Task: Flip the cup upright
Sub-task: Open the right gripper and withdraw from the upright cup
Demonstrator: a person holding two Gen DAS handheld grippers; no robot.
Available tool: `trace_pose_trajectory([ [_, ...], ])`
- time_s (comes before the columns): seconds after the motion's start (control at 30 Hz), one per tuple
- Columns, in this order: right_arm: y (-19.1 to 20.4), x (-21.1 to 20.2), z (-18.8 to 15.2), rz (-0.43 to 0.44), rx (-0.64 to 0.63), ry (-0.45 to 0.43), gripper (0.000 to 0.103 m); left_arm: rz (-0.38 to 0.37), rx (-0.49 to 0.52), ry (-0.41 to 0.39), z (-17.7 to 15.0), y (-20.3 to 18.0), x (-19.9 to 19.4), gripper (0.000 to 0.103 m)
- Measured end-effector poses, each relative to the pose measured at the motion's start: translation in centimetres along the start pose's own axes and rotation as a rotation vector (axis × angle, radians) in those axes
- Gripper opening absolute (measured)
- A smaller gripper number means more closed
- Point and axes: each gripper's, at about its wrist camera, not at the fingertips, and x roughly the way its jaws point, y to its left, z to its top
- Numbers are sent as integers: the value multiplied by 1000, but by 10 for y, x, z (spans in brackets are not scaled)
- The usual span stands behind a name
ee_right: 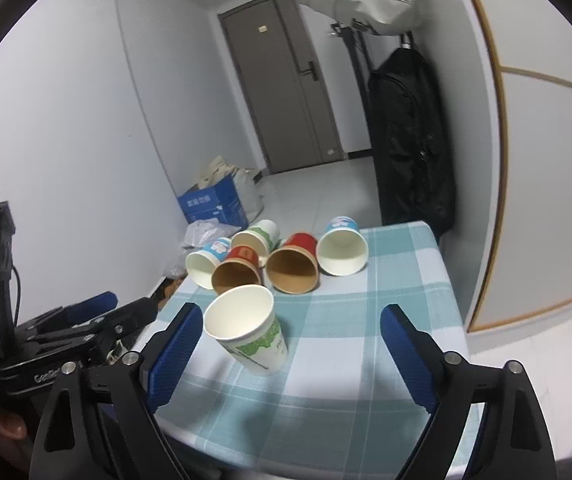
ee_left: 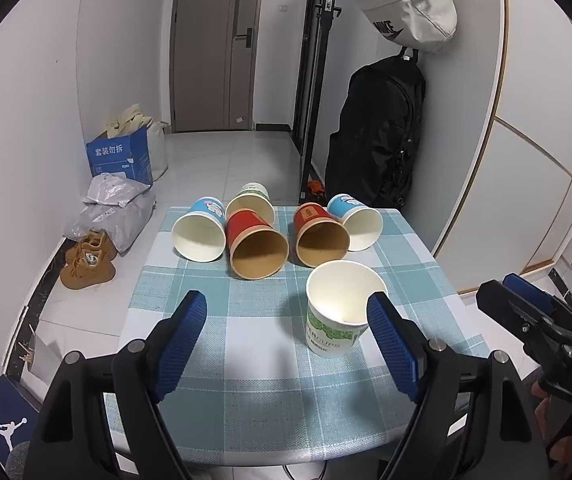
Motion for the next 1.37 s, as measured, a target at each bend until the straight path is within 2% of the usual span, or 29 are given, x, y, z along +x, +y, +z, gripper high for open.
trace_pose_trajectory([
  [0.27, -1, -8, -3, -11, -11, -19, 92, -13, -39, -12, -3, 2, -4, 79],
  [0.7, 1, -9, -4, -25, -27, -8, 94, -10, -40, 8, -4, -1, 0, 79],
  [1.2, -1, -8, -3, -25, -20, -4, 94, 0, -65, -8, -3, 4, 0, 79],
  [1.37, -2, -5, -3, -23, -10, 7, 96, -42, -71, -15, -4, 5, -1, 79],
])
